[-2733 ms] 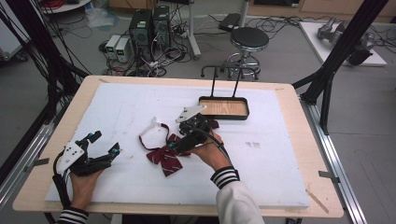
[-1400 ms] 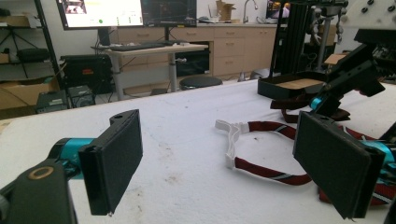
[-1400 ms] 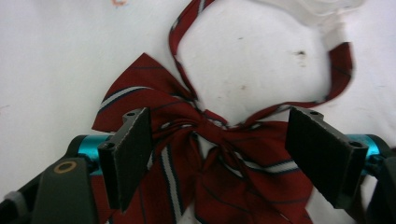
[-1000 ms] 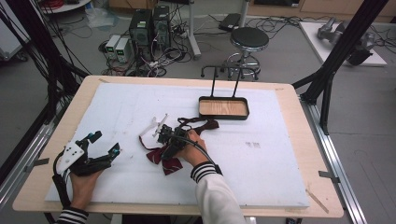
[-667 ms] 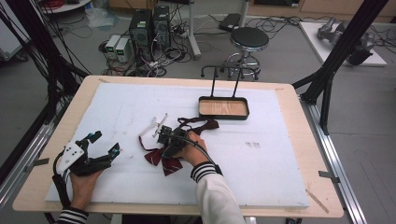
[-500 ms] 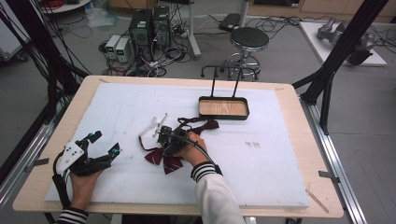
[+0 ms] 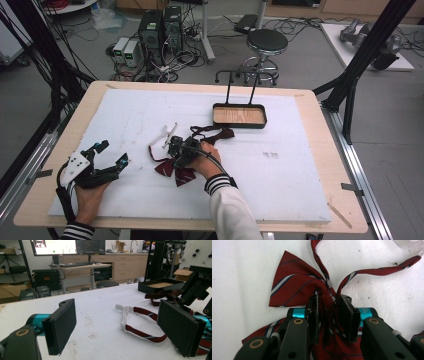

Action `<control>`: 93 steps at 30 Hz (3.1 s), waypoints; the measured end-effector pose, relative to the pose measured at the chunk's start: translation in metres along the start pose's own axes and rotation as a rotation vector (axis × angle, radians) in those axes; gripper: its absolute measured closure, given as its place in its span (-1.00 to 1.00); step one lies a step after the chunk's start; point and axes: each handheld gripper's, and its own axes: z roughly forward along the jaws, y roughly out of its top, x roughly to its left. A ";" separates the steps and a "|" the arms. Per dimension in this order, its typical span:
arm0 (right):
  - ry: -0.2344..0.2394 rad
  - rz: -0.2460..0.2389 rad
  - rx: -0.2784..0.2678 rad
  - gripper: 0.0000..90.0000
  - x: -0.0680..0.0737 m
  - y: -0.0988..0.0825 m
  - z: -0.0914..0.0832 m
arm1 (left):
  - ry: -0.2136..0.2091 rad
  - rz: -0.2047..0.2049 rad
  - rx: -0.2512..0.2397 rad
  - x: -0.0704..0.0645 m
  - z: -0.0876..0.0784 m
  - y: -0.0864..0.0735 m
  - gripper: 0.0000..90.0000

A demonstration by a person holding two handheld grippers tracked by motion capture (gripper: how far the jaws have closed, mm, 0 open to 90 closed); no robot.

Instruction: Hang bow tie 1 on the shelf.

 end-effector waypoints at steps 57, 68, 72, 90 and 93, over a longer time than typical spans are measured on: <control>-0.472 0.245 -0.573 0.60 -0.033 -0.097 -0.167 | 0.007 0.009 0.005 -0.001 0.000 0.000 -0.64; -0.574 0.306 -0.581 0.60 -0.048 -0.130 -0.198 | 0.008 0.008 0.003 -0.001 0.000 0.000 -0.64; -0.603 0.330 -0.592 0.60 -0.053 -0.141 -0.206 | 0.007 0.007 0.003 -0.001 0.000 0.000 -0.64; -0.708 0.514 -0.712 0.60 -0.081 -0.177 -0.217 | 0.007 0.006 0.002 -0.001 0.000 0.000 -0.64; -0.714 0.539 -0.753 0.60 -0.086 -0.185 -0.218 | 0.008 0.007 0.001 -0.001 0.000 0.000 -0.64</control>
